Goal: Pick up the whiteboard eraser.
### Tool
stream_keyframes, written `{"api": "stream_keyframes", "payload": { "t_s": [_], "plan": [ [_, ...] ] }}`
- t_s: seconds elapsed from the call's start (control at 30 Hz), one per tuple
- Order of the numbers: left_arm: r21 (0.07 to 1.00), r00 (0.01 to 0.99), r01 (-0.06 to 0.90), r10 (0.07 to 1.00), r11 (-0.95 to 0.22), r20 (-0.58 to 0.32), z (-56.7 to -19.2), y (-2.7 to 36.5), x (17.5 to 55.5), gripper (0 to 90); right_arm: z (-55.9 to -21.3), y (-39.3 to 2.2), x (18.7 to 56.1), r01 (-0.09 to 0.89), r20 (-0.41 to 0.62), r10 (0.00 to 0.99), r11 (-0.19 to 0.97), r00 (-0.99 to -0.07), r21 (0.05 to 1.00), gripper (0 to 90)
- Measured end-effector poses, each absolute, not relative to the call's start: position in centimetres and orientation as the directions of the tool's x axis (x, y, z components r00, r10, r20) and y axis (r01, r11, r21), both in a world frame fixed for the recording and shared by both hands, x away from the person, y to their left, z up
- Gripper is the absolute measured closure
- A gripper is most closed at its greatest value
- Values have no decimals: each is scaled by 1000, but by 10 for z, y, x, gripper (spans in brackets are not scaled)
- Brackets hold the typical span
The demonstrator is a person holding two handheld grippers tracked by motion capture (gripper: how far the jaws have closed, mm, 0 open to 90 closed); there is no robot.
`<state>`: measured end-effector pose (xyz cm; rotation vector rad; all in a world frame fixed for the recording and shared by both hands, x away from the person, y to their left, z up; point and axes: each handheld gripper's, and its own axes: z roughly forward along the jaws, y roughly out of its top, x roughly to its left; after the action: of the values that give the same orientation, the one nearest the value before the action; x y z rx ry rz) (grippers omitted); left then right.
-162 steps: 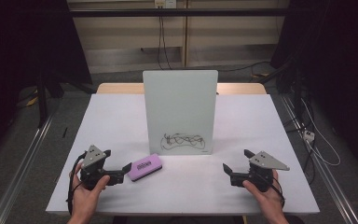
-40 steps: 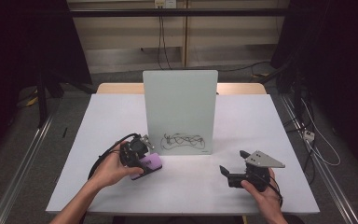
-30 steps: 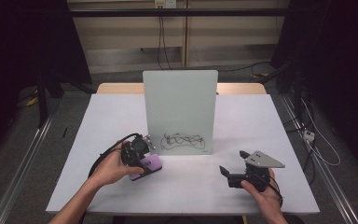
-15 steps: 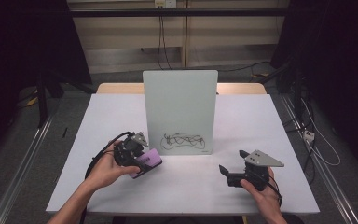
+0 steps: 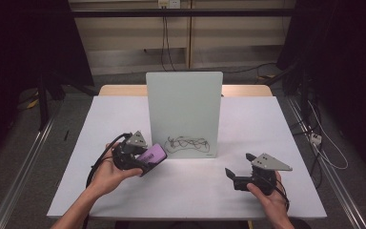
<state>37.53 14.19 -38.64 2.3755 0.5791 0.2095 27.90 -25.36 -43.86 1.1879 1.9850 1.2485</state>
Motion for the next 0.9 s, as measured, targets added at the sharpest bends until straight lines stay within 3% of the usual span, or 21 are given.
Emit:
{"api": "stream_keyframes", "payload": {
  "t_s": [0.37,0.9],
  "plan": [
    [748,871,304,490,-590,32,-378,149,369,413,-438,-253,278,401,28,868,200,-496,894,72],
    [822,855,251,515,-511,60,-372,157,364,413,-438,-252,279,399,27,863,206,-505,894,72]
  ]
}}
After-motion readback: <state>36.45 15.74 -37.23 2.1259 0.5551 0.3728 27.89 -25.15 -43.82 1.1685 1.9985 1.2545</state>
